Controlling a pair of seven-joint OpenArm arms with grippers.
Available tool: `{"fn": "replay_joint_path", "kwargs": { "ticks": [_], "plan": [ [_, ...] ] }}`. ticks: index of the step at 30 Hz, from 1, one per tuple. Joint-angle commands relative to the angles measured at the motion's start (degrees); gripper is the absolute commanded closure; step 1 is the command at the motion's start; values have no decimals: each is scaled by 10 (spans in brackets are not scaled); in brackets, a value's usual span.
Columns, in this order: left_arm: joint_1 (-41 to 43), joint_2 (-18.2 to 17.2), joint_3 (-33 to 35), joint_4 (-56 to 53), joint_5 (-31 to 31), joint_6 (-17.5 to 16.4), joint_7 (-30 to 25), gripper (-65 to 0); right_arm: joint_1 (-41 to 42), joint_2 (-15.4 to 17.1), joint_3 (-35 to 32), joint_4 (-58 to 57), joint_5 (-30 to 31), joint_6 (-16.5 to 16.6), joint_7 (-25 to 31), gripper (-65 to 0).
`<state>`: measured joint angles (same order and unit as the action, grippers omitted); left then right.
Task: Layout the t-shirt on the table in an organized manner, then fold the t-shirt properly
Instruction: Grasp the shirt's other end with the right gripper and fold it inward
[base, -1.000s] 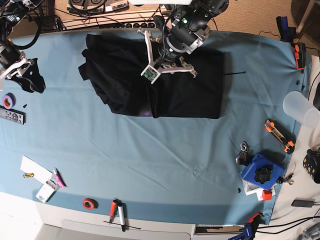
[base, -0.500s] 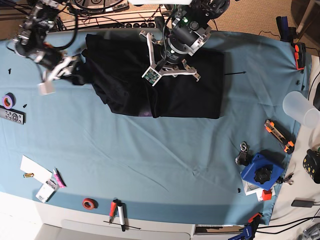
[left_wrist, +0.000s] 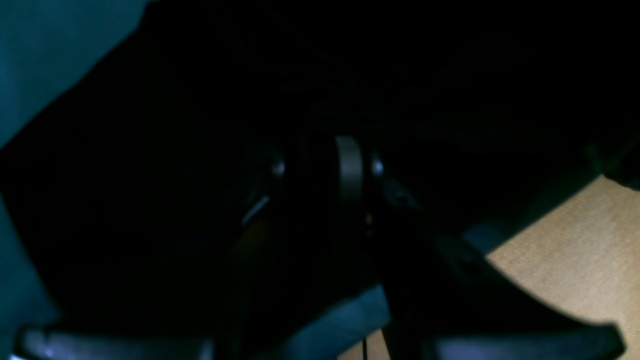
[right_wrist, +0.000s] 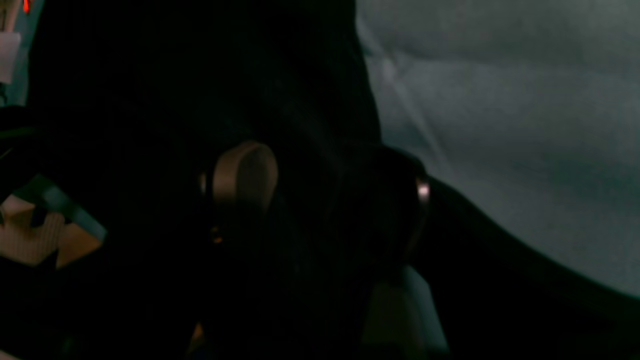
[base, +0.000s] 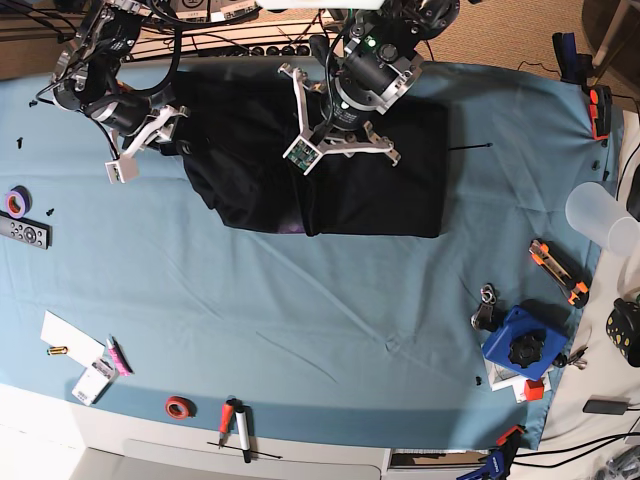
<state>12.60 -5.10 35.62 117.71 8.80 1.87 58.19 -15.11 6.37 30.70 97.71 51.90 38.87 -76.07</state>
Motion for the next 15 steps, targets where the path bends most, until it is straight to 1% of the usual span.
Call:
{"fn": "replay_joint_path", "kwargs": {
  "ticks": [1, 4, 6, 8, 11, 12, 15],
  "plan": [
    [-3, 5, 2, 11, 2, 0, -12, -123, -2, 0, -14, -9, -5, -2, -12, -356],
    [-2, 5, 2, 11, 2, 0, -12, -123, -1, 0, -49, -38, -5, -2, -10, -335],
    [-2, 5, 2, 11, 2, 0, -12, -123, -1, 0, -72, -50, -5, -2, -11, -273],
    [-2, 4, 2, 11, 2, 0, -12, -123, -1, 0, -89, -51, -5, -3, -15, -191],
    [-2, 4, 2, 11, 2, 0, -11, -123, 2, 0, -96, -50, -5, -3, -15, -23],
    [-2, 4, 2, 11, 2, 0, -12, -123, 4, 0, -94, -50, -7, -2, -15, 0],
    [-2, 3, 2, 11, 2, 0, -9, -122, 20, 0, -71, -50, -13, 11, -14, 0]
  ]
}}
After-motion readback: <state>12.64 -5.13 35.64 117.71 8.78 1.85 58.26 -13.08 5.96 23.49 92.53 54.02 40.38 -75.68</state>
